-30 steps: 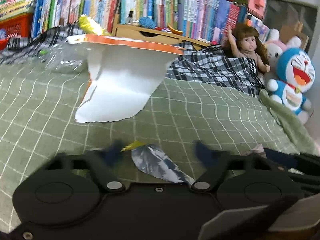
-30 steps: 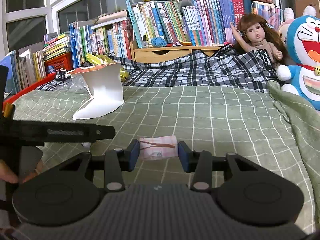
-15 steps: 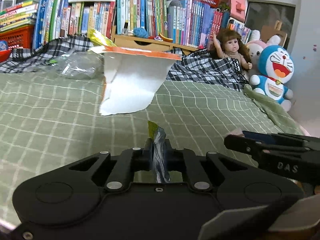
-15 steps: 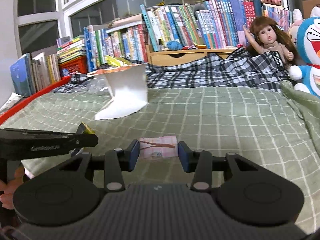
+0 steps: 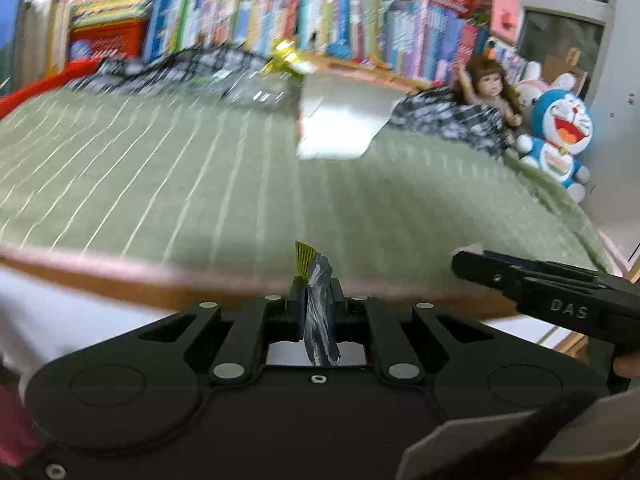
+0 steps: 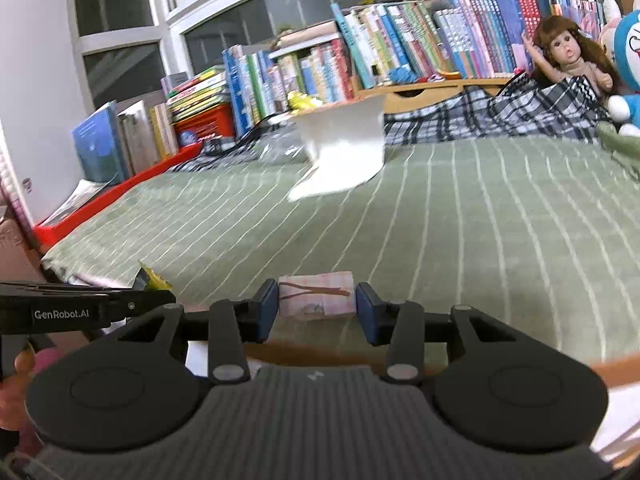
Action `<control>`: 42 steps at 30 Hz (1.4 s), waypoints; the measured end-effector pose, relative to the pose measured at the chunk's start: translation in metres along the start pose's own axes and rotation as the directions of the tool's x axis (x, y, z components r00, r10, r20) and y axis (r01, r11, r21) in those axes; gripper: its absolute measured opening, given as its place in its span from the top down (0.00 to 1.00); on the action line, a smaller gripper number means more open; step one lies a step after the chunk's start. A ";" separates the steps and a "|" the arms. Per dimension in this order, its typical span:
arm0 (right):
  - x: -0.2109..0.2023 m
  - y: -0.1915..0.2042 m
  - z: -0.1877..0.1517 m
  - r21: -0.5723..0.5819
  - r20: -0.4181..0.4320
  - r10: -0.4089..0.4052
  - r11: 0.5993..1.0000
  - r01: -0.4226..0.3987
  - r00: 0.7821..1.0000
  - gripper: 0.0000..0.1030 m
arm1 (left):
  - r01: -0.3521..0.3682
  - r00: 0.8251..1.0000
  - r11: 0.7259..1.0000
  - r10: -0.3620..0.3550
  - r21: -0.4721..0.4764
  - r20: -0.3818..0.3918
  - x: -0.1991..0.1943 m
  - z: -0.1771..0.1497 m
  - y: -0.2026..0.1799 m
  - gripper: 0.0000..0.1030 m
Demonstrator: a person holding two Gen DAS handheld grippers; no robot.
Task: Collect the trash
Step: 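Carry the silver wrapper and pink paper roll down past the bed edge to the bin, then open both tools over the black bin to drop the items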
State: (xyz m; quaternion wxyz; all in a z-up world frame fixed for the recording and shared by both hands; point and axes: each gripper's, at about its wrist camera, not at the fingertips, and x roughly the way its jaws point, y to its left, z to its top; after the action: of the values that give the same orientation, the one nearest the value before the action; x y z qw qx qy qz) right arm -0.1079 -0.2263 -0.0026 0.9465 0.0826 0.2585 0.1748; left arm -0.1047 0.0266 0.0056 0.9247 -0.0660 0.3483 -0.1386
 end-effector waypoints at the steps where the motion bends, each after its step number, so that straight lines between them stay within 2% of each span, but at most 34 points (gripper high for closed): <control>1: -0.004 0.004 -0.006 0.001 -0.004 0.006 1.000 -0.006 1.000 0.52 | -0.014 1.000 1.000 0.014 -0.009 -0.021 -0.005 -0.007 0.004 0.91; 8: -0.026 0.021 -0.044 0.002 -0.059 0.022 1.000 -0.022 0.998 0.52 | -0.052 0.992 0.998 0.048 -0.027 -0.115 -0.027 -0.059 0.025 0.91; 14: -0.018 0.018 -0.083 0.049 -0.147 0.010 0.999 -0.003 0.989 0.52 | -0.097 0.980 0.995 0.090 -0.034 -0.177 -0.014 -0.091 0.028 0.90; 18: -0.006 0.011 -0.109 0.134 -0.205 0.005 0.991 0.023 0.979 0.52 | -0.109 0.963 0.992 0.089 -0.063 -0.253 0.009 -0.112 0.029 0.90; 25: 0.005 0.010 -0.142 0.156 -0.285 -0.011 0.986 0.058 0.958 0.52 | -0.120 0.926 0.991 0.087 -0.065 -0.368 0.037 -0.145 0.032 0.90; 33: 0.018 0.009 -0.152 0.155 -0.351 -0.032 0.984 0.092 0.936 0.52 | -0.120 0.895 0.990 0.079 -0.067 -0.438 0.059 -0.162 0.032 0.88; 42: 0.031 0.012 -0.152 0.153 -0.390 -0.031 0.983 0.098 0.920 0.51 | -0.139 0.880 0.987 0.088 -0.075 -0.467 0.069 -0.169 0.040 0.88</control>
State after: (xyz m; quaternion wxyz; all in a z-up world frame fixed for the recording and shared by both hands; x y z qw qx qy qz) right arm -0.1656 -0.1940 -0.1437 0.8720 0.1180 0.4560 0.1335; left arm -0.1589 0.0392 -0.1726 0.8168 -0.0598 0.5686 -0.0772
